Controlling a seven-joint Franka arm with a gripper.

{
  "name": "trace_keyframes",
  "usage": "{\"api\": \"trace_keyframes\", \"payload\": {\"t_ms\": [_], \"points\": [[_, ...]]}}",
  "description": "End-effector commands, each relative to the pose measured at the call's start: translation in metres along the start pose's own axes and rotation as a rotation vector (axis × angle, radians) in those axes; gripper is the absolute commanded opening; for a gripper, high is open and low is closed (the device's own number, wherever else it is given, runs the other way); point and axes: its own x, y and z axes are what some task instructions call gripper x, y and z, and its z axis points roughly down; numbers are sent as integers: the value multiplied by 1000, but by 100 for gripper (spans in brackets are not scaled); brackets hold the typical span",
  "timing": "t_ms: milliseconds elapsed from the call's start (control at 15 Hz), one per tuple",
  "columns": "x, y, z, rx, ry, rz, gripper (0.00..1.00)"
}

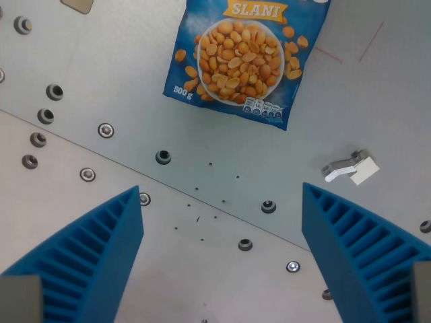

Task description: Rotate around base positive z

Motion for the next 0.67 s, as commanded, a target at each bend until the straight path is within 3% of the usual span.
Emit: {"api": "trace_keyframes", "payload": {"t_ms": [67, 667], "points": [[-1, 0, -3, -7, 6, -167, 100], [-1, 0, -3, -9, 6, -287, 100]]}}
